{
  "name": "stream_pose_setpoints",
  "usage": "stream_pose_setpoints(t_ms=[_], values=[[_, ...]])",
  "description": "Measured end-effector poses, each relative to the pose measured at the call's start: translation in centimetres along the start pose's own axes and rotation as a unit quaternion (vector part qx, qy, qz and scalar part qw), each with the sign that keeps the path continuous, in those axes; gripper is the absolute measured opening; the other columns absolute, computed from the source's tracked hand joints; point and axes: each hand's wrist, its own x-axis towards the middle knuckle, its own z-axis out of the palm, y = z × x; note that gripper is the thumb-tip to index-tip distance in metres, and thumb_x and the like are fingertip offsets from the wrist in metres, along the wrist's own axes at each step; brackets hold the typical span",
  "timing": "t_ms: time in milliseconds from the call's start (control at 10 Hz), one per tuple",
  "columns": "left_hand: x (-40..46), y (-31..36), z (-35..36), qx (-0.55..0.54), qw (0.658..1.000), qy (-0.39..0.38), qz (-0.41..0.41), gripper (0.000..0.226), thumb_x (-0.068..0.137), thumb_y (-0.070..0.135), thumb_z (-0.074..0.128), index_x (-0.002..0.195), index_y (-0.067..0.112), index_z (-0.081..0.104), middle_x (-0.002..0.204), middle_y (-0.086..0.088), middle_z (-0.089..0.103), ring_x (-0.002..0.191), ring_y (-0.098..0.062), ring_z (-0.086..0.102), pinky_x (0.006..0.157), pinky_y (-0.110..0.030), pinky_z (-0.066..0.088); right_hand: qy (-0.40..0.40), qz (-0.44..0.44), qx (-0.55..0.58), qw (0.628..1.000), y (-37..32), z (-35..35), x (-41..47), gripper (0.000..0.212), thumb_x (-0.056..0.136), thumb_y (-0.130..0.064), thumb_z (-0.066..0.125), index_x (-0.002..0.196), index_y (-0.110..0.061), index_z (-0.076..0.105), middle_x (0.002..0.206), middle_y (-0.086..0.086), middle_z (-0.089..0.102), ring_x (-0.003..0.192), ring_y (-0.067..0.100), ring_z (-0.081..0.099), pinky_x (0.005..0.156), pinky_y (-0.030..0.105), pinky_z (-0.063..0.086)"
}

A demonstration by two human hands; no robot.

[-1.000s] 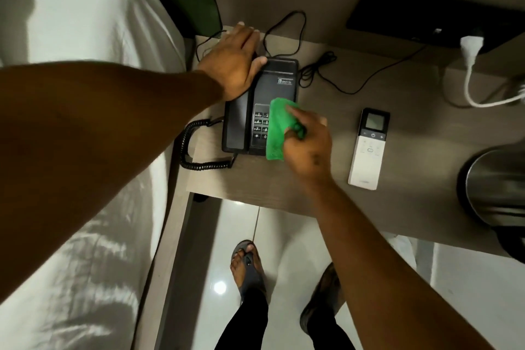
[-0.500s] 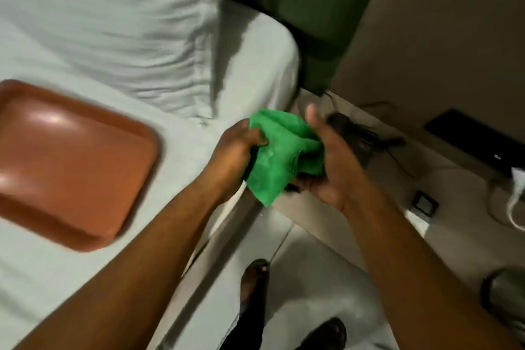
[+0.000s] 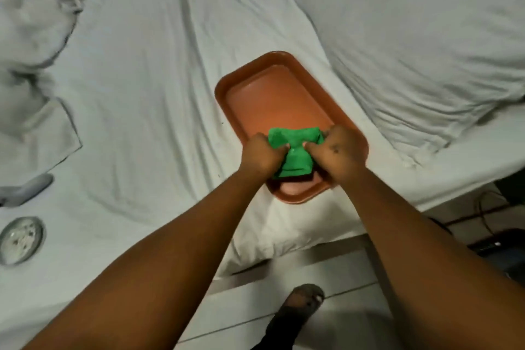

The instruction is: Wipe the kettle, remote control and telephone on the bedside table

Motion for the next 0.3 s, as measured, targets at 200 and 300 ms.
stream_pose_setpoints(t_ms=[200, 300], values=[[-1.3, 1.5, 1.5, 0.113, 0.985, 0.067, 0.113, 0.029, 0.084, 0.026, 0.064, 0.107, 0.01, 0.057, 0.111, -0.013, 0.059, 0.104, -0.033, 0.058, 0.088, -0.045, 0.052, 0.005, -0.015, 0.169, 0.986, 1.6, 1.0, -1.3, 0.033, 0.065, -0.025, 0.081, 0.092, -0.012, 0.066, 0.086, 0.005, 0.072, 0.078, 0.021, 0.069, 0.075, 0.035, 0.058], [-2.7, 2.9, 2.4, 0.186, 0.959, 0.079, 0.199, 0.027, 0.085, 0.028, 0.056, 0.106, 0.011, 0.061, 0.108, -0.013, 0.061, 0.101, -0.035, 0.057, 0.084, -0.046, 0.05, 0.033, -0.025, 0.211, 0.977, 3.0, 0.3, -2.2, 0.039, 0.072, -0.013, 0.076, 0.109, -0.009, 0.062, 0.104, 0.011, 0.07, 0.092, 0.021, 0.067, 0.087, 0.033, 0.054]])
